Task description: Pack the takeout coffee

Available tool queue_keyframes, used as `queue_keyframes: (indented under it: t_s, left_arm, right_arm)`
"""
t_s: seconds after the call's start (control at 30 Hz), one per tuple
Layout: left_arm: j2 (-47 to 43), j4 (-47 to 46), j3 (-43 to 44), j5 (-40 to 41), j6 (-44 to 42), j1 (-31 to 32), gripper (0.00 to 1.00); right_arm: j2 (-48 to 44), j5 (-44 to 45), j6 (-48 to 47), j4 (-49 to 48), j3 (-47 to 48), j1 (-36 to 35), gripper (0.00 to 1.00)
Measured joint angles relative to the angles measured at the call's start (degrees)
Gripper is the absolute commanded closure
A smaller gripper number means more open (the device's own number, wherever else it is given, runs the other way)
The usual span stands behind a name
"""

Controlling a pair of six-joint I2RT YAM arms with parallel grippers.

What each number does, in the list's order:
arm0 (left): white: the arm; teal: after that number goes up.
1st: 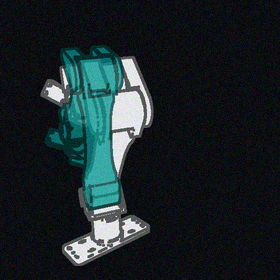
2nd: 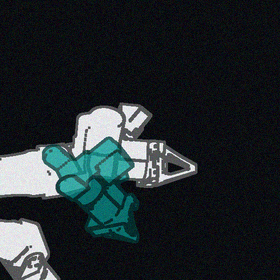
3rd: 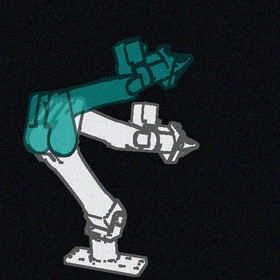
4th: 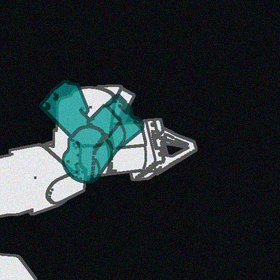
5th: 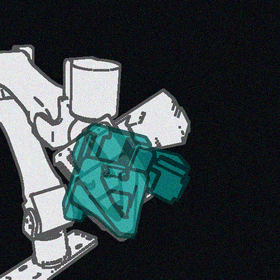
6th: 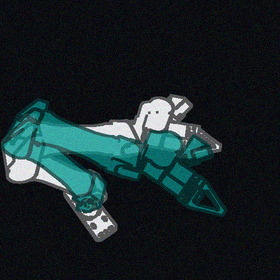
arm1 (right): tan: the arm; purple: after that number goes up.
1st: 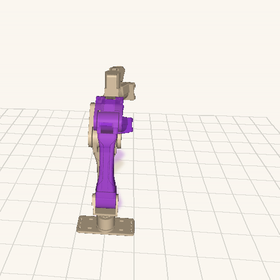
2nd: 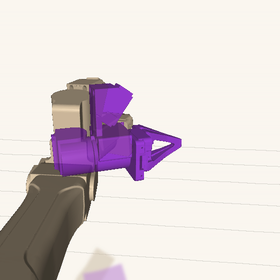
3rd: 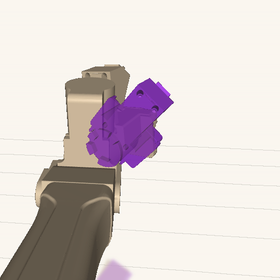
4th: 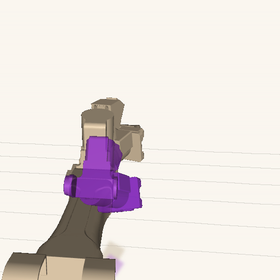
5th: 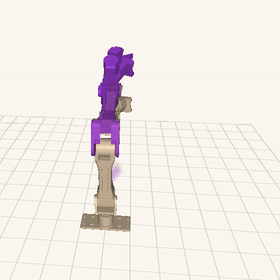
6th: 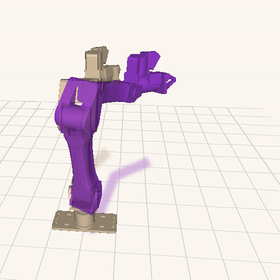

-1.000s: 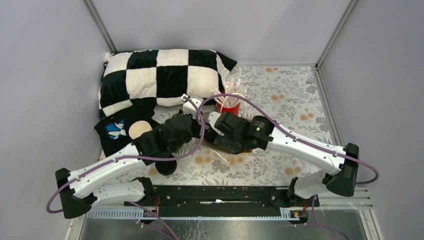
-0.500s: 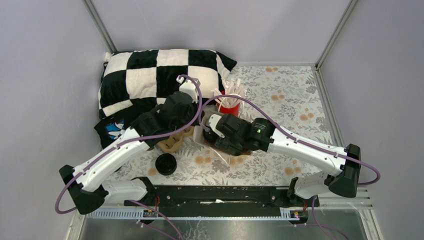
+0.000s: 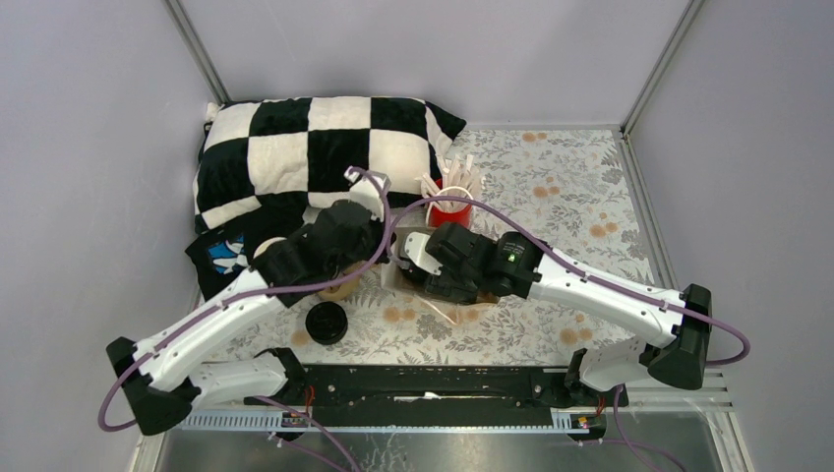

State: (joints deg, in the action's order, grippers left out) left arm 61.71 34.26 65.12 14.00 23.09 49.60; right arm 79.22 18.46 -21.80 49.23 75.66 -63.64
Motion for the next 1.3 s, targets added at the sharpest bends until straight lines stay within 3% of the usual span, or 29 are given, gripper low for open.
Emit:
queue_keyframes:
  t_s: [0.2,0.43,0.7,1.1,1.3]
  left_arm:
    - [-8.20,-5.97,-8.94,6.03,-1.29,6.91,1.00]
    - [-12.13,-15.13,-16.20,10.10,-2.14,9.84,1.00]
    - [-10.51,-16.13,-16.55,13.97,-1.95,13.64,1.00]
    - [-7.58,-15.54,-15.34,23.17,1.70,20.02,1.00]
    - [-7.65,-14.86,-15.32,24.72,3.39,20.24,1.00]
  right_arm:
    - [-0.44,0.83,-6.62,-1.38,-1.46,-2.16,0.68]
    - [-0.98,7.23,-7.43,-8.33,-12.17,-10.58,0.68]
    - [-3.63,12.87,-3.89,-11.15,-16.17,-12.50,0.67]
    - [-3.32,15.15,0.52,-1.70,-10.23,-12.61,0.68]
    - [-10.16,15.39,0.76,-5.40,-15.82,-12.68,0.69]
